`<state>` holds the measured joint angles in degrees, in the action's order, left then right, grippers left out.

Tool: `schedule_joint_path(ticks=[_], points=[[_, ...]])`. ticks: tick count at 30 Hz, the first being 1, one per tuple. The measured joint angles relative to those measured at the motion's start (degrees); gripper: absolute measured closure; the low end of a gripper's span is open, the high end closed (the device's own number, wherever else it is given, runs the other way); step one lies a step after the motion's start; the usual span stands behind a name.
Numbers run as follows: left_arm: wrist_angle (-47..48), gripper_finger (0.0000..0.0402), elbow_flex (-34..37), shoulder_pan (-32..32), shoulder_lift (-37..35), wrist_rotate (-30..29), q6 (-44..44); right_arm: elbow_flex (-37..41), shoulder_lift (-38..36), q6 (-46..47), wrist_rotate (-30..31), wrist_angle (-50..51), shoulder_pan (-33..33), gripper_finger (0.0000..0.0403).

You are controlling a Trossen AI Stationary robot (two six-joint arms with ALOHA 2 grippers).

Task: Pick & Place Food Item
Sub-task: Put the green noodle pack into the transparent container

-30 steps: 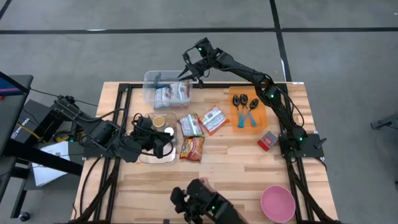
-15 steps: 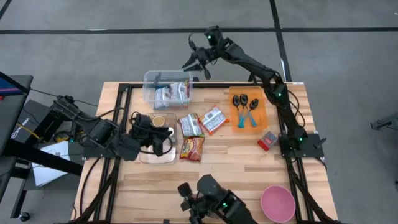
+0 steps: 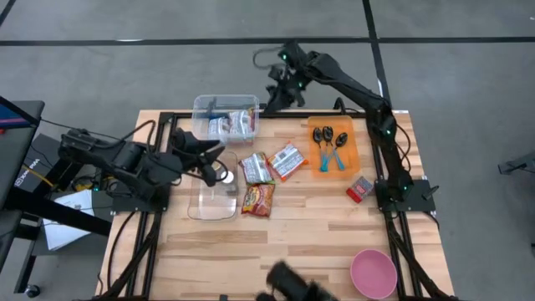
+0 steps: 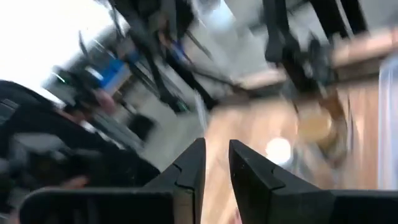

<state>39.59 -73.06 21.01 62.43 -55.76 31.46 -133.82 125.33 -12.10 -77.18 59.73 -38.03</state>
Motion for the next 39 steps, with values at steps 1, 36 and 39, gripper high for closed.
schedule_joint_path(ticks=[1,36,39], points=[[0.04,0.0289,0.00,-0.23,-0.35,0.03,-1.23,0.00,-1.23,-3.78,4.14,5.37,1.26,0.0337],[-6.59,0.0261,-0.02,-7.28,6.36,21.98,-3.97,27.50,-39.52,46.90,93.73,20.57,39.75,0.0337],[-10.64,0.0244,-0.02,-11.19,9.20,27.37,-2.41,32.66,-43.23,47.66,93.43,16.32,39.93,0.0337]])
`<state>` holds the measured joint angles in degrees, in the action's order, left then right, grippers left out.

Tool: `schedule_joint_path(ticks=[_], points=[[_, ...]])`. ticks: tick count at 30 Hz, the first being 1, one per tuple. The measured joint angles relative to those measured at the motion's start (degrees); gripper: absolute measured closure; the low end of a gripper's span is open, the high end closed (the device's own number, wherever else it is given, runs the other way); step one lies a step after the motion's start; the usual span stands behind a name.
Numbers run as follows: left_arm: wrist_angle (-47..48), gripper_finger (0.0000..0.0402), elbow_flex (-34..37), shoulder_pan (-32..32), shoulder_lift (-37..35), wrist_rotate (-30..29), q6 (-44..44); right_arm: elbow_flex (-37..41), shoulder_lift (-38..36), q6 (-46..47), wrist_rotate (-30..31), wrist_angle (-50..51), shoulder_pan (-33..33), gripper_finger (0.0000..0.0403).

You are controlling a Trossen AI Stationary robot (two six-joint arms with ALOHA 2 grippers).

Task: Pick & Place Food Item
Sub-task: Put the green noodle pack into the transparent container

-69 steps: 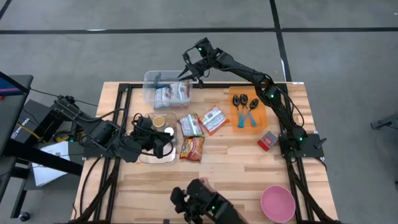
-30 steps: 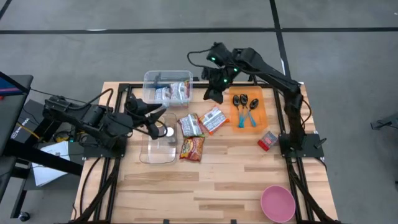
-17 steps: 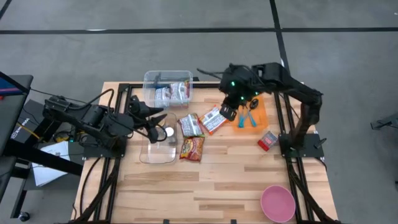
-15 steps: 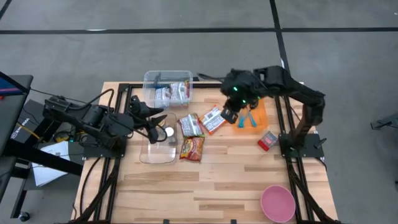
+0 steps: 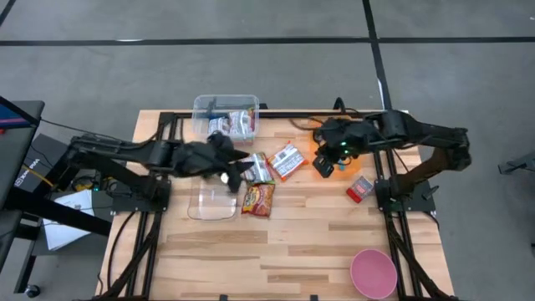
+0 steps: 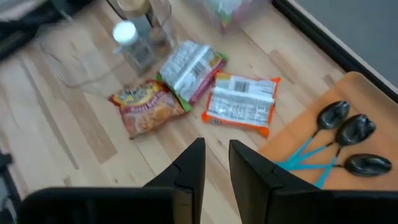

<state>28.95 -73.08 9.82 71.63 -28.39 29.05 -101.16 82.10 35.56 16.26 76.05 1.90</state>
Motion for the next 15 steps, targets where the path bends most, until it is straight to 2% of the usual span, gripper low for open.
schedule_joint_path(ticks=[5,9,15], points=[[-10.67,0.0220,0.00,-3.89,2.55,4.65,-6.35,3.97,-6.21,-0.05,-0.55,-3.74,0.23,0.0337],[-18.26,0.0205,-0.04,-5.30,2.85,5.75,-12.09,5.88,-10.44,-4.75,-0.46,-6.32,1.07,0.0337],[-18.52,0.0197,-0.09,-7.32,2.23,5.69,-13.65,6.14,-14.81,-6.44,0.34,-6.71,1.52,0.0337]])
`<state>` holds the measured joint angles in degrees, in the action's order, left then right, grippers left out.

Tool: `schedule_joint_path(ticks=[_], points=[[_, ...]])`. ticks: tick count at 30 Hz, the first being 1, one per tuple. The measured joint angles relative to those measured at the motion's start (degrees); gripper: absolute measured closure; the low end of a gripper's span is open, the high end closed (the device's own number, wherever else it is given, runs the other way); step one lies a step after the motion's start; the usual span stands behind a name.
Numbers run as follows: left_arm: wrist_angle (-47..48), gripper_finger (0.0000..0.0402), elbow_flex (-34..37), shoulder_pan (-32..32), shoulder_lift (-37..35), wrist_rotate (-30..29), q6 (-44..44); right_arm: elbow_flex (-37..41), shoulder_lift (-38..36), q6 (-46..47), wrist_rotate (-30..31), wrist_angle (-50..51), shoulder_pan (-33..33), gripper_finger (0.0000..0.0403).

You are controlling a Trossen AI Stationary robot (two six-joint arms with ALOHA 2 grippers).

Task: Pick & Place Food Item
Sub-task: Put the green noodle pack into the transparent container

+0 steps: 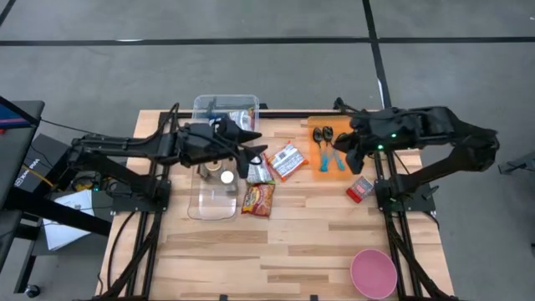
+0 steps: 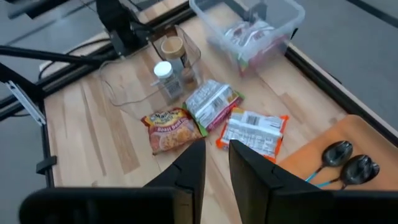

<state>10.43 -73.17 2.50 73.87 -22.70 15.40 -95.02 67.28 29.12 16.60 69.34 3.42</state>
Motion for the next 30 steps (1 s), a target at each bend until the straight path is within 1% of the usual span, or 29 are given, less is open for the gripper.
schedule_joint_path(ticks=[4,8,11,13,16,17,19,21,22,23,24,26,28,30], points=[[0.07,0.0196,0.02,-0.39,0.00,-0.24,0.00,0.00,-1.71,-0.26,0.20,0.04,-0.01,0.0337],[0.14,0.0196,0.01,-0.32,0.00,-0.15,0.36,0.00,-1.79,-2.74,0.20,0.04,-0.02,0.0337],[-0.68,0.0196,0.02,-0.16,0.00,2.15,1.50,0.00,-1.50,-3.65,0.20,0.07,-0.02,0.0337],[-3.28,0.0196,0.04,0.61,0.04,3.25,1.44,0.02,-1.24,-3.65,0.20,0.07,-0.02,0.0337],[-11.98,0.0196,-0.01,1.24,0.96,7.23,0.93,-0.04,-0.39,-2.66,0.39,0.05,-0.03,0.0337],[-13.23,0.0196,-0.53,1.38,1.30,8.20,0.51,0.01,-0.18,-1.73,0.86,0.06,-0.07,0.0337],[-15.46,0.0196,-4.16,1.40,3.55,8.27,-0.03,0.04,0.36,0.00,1.88,0.00,-0.07,0.0337],[-12.24,0.0196,-7.59,1.36,5.23,7.92,-2.39,0.00,0.84,0.62,2.65,0.09,-0.07,0.0337],[-12.33,0.0196,-9.87,1.26,7.01,7.89,-4.64,0.00,1.26,0.72,2.98,0.17,-0.09,0.0337],[-11.32,0.0196,-11.46,1.03,8.32,7.05,-6.63,0.02,1.51,0.76,2.97,0.13,-0.13,0.0337],[-8.23,0.0196,-12.71,0.63,9.34,5.21,-7.61,0.06,1.63,1.00,2.95,0.15,-0.17,0.0337],[-5.10,0.0196,-15.47,-0.14,12.33,1.62,-7.59,-0.08,2.19,2.55,3.00,0.05,-0.17,0.0337],[2.36,0.0196,-16.80,-1.22,13.59,-0.94,-6.88,0.04,2.35,4.39,2.97,0.31,-0.10,0.0337],[5.68,0.0196,-17.68,-2.24,15.19,-3.13,-3.62,0.04,2.30,6.18,2.99,0.48,0.23,0.0337]])
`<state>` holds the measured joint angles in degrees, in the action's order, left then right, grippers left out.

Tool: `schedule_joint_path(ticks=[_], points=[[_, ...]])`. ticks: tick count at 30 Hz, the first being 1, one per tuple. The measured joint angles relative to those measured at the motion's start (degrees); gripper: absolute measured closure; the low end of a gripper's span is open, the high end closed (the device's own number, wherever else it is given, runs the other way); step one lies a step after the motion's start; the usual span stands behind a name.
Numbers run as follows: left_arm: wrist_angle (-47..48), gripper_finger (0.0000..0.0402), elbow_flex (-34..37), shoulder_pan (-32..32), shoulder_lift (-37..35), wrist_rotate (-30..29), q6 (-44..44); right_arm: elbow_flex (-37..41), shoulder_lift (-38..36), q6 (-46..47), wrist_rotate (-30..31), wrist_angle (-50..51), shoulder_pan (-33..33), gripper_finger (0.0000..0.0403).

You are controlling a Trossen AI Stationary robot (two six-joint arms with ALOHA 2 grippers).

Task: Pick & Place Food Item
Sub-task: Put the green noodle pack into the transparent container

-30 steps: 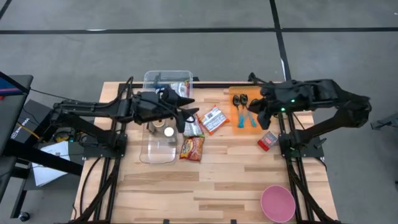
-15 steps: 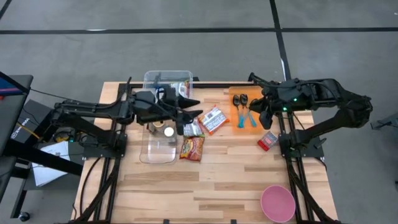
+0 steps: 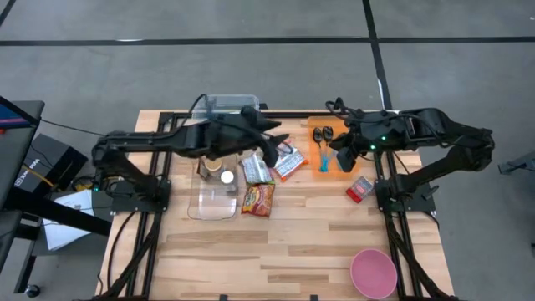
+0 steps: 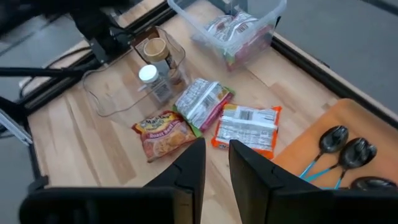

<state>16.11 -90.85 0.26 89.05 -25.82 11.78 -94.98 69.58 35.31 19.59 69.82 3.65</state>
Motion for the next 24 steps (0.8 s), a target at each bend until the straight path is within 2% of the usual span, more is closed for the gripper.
schedule_joint_path(ticks=[6,17,24], points=[[14.29,0.0196,0.15,-2.27,5.39,-1.07,18.42,-0.04,-0.02,1.79,0.11,0.54,1.29,0.0337],[18.36,0.0196,0.15,-2.39,18.79,-0.86,38.35,-0.04,-0.04,1.82,-0.04,0.44,1.65,0.0337],[25.61,0.0196,0.15,-3.46,23.35,-0.68,47.79,-0.04,-0.04,1.59,-0.05,0.46,1.63,0.0337]])
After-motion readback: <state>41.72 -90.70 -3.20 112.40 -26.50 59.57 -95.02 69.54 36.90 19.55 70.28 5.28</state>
